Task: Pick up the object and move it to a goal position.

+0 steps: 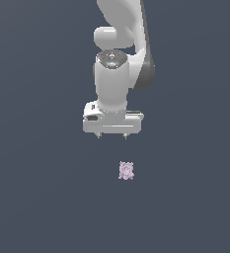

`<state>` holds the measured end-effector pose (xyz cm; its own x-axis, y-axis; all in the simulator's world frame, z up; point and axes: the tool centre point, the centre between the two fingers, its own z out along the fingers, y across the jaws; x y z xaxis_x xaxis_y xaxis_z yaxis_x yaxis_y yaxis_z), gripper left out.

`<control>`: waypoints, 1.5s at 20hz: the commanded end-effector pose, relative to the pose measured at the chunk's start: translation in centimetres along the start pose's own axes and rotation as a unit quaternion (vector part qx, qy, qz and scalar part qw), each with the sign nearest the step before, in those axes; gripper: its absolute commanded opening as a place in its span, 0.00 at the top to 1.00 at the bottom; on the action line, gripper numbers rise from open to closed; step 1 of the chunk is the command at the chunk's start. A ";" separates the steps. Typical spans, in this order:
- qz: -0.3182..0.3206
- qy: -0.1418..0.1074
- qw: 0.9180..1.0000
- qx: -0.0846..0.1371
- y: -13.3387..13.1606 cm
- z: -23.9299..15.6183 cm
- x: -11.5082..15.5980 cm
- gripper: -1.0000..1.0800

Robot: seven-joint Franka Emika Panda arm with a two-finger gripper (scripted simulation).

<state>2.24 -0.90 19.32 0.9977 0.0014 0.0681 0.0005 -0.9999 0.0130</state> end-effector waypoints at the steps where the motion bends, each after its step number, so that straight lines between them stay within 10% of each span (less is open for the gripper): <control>1: 0.000 0.000 1.000 0.000 0.0 0.0 0.0 0.04; 30: -0.004 -0.019 1.000 0.007 -4.8 5.1 4.0 0.04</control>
<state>5.95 3.62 15.23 0.9992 0.0212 0.0345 0.0212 -0.9998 -0.0003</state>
